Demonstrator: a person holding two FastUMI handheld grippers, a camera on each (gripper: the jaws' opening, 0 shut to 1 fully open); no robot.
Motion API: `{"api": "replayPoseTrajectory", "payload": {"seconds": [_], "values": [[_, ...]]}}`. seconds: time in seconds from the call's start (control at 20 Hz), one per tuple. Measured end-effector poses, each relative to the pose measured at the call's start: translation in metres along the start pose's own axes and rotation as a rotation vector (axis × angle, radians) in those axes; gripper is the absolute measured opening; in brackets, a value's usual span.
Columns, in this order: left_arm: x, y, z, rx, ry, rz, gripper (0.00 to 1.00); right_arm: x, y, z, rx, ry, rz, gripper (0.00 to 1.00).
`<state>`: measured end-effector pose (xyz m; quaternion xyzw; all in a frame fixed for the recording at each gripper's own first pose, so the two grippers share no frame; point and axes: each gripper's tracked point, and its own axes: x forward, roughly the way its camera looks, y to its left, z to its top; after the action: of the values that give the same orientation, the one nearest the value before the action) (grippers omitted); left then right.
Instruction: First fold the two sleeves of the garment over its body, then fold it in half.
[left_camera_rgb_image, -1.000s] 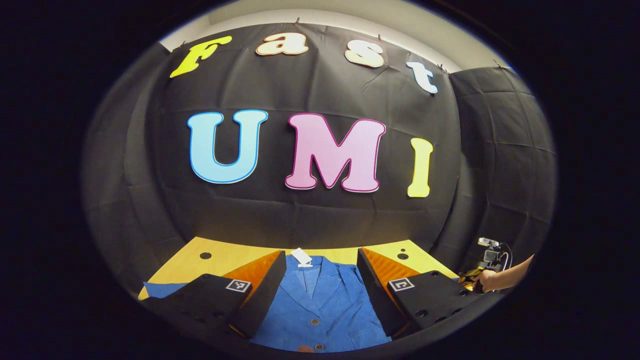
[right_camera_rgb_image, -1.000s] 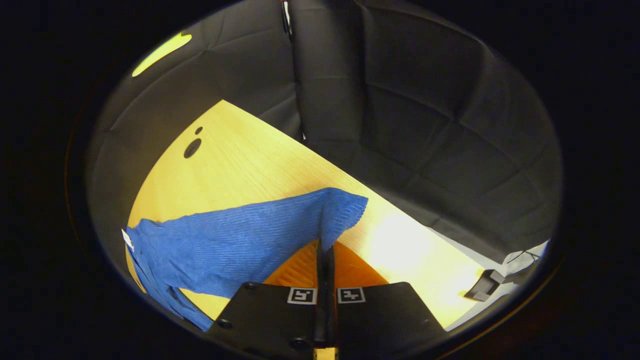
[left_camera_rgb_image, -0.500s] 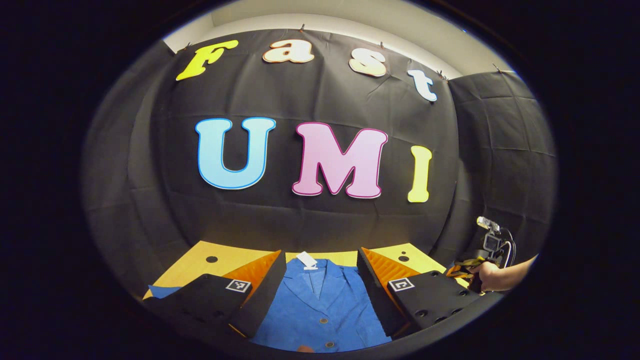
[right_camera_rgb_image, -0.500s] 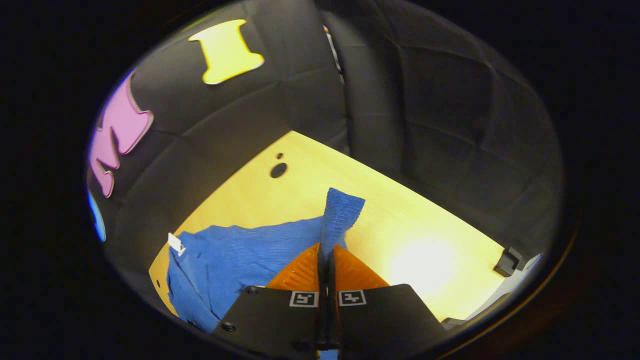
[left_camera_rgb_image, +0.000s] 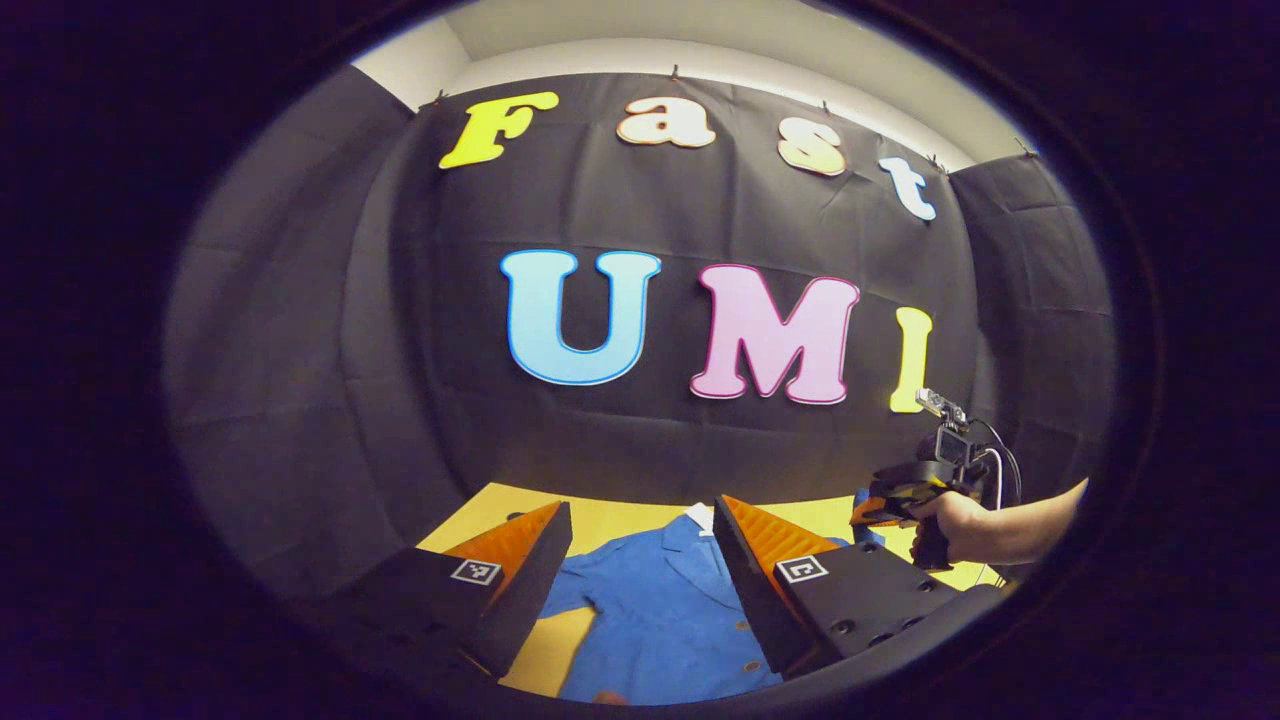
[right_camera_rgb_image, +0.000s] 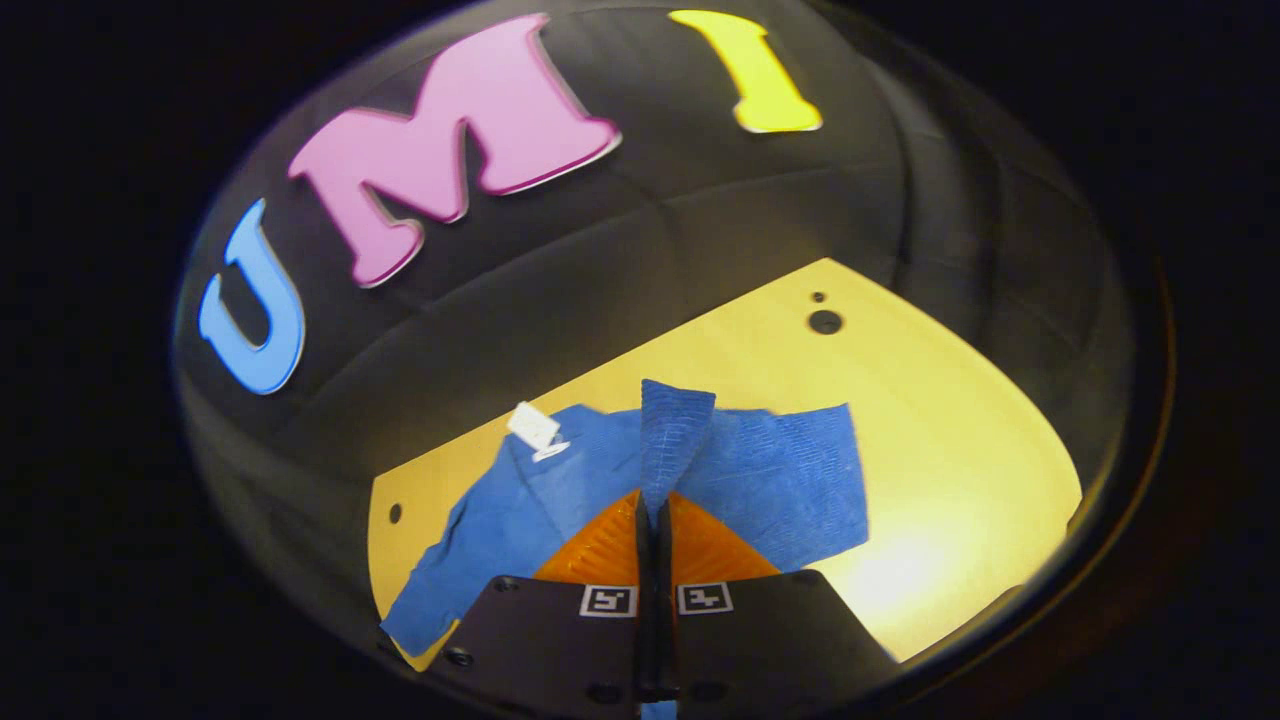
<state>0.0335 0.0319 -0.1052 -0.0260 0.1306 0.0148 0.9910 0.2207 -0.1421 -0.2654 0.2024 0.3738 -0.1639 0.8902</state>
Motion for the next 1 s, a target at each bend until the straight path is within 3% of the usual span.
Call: {"api": "replayPoseTrajectory", "payload": {"seconds": [0.3, 0.45, 0.55, 0.7, 0.75, 0.8, 0.85, 0.9, 1.0], "values": [[-0.033, 0.123, -0.029, -0.064, 0.046, 0.243, 0.81, 0.037, 0.177, -0.108, -0.226, 0.099, 0.151, 0.01], [-0.037, 0.176, -0.050, -0.130, 0.082, 0.329, 0.82, 0.063, 0.222, -0.159, -0.351, 0.140, 0.124, 0.04], [-0.032, 0.209, -0.066, -0.167, 0.104, 0.383, 0.82, 0.071, 0.238, -0.184, -0.397, 0.169, 0.121, 0.42], [0.001, 0.259, -0.097, -0.215, 0.167, 0.413, 0.82, 0.060, 0.223, -0.150, -0.466, 0.011, 0.101, 1.00], [0.012, 0.269, -0.109, -0.255, 0.194, 0.404, 0.82, 0.051, 0.216, -0.142, -0.477, -0.034, 0.107, 0.93], [0.015, 0.279, -0.126, -0.294, 0.230, 0.405, 0.82, 0.041, 0.210, -0.131, -0.484, -0.075, 0.116, 1.00], [0.027, 0.285, -0.143, -0.330, 0.275, 0.406, 0.82, 0.030, 0.205, -0.120, -0.487, -0.114, 0.128, 0.93], [0.039, 0.289, -0.160, -0.351, 0.342, 0.398, 0.83, 0.020, 0.200, -0.109, -0.485, -0.152, 0.144, 1.00], [0.062, 0.290, -0.189, -0.389, 0.473, 0.369, 0.80, 0.003, 0.185, -0.090, -0.478, -0.221, 0.158, 1.00]]}}
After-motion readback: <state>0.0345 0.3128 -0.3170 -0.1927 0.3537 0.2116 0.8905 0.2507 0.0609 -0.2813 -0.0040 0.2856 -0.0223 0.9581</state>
